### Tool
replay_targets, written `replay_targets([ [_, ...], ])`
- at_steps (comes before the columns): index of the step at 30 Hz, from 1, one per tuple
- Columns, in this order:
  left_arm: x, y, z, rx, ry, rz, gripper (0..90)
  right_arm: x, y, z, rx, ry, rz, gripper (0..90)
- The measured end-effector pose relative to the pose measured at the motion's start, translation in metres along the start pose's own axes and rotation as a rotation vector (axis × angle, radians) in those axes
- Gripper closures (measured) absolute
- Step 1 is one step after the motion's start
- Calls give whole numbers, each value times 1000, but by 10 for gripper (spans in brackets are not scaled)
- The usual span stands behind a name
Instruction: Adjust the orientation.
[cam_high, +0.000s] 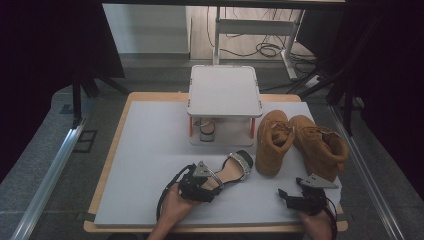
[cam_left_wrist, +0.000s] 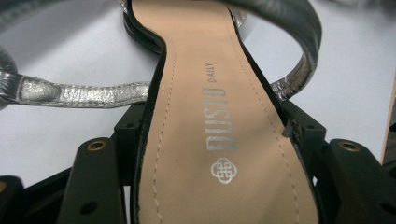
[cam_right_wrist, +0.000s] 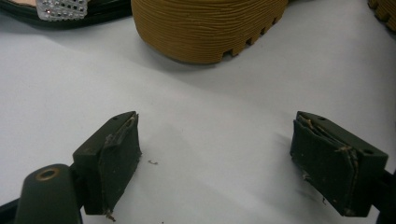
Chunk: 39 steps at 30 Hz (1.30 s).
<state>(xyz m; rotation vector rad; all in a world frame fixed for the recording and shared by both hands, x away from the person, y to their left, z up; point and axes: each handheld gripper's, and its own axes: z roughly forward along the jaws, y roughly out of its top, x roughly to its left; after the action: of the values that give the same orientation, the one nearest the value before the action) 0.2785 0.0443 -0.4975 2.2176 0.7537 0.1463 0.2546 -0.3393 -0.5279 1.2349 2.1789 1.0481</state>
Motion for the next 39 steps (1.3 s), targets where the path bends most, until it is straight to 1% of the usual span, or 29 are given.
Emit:
replay_targets([
  [5,1,0,-4,-11,-5,-9,389,0,0,0,1,0,1,156],
  [8,1,1,-6,-17,-2,-8,389,0,0,0,0,0,0,156],
  [12,1,1,-10,-19,5,-8,389,0,0,0,0,0,0,156],
  [21,4,1,-15,-37,23,-23,389,0,0,0,0,0,1,156],
  [25,5,2,-18,-52,22,-27,389,0,0,0,0,0,1,156],
  [29,5,4,-20,-65,32,-31,389,0,0,0,0,0,0,156],
  [33,7,5,-23,-77,28,-41,389,0,0,0,1,0,1,156],
  [39,9,9,-26,-97,48,-48,388,0,0,0,0,0,1,156],
])
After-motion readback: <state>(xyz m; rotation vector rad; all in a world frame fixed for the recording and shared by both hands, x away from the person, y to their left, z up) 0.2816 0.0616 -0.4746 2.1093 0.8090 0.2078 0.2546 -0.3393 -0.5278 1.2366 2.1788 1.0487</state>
